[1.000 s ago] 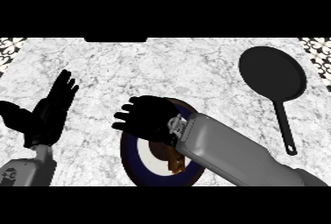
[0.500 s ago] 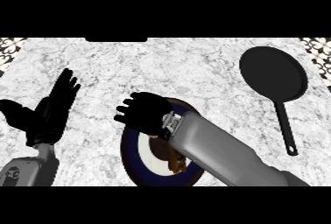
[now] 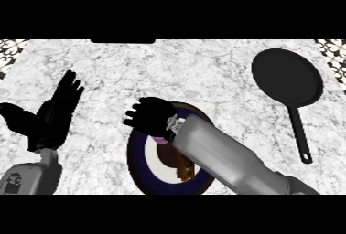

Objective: Pick the can from the plate and place it in the pan

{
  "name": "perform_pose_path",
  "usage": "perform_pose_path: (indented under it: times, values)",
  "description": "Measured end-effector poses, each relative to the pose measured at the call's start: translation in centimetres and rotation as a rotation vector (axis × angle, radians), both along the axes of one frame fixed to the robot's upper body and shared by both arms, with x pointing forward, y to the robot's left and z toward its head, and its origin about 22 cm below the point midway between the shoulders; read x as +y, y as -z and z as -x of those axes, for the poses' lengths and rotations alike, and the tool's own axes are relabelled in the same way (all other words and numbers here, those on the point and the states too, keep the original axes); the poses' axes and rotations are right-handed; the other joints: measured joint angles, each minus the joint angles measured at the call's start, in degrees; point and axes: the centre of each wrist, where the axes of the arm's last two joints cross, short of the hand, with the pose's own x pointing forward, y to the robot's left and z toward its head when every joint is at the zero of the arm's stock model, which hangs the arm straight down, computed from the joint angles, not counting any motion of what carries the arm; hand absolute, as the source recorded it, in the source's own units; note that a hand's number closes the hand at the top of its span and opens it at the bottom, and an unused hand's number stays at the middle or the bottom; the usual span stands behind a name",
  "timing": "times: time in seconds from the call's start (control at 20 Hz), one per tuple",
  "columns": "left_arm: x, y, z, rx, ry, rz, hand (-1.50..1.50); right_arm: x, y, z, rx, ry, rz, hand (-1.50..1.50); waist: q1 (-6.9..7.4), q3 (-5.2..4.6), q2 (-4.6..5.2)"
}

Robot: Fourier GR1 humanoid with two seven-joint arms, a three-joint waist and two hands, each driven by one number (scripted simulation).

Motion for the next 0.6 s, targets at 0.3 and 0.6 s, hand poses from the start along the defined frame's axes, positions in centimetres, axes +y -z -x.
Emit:
perform_pose_path:
  times: [0.3,0.6]
  values:
    - [0.0,0.0,0.1,0.006,0.011,0.002,0.00,-0.1,1.9,-0.3,0.028,0.006,-0.026,-1.50,0.29,0.00,0.02]
    - [-0.1,0.0,0.1,0.010,0.014,-0.001,0.00,-0.3,3.6,-0.5,0.045,0.010,-0.013,1.50,0.45,-0.02,-0.03]
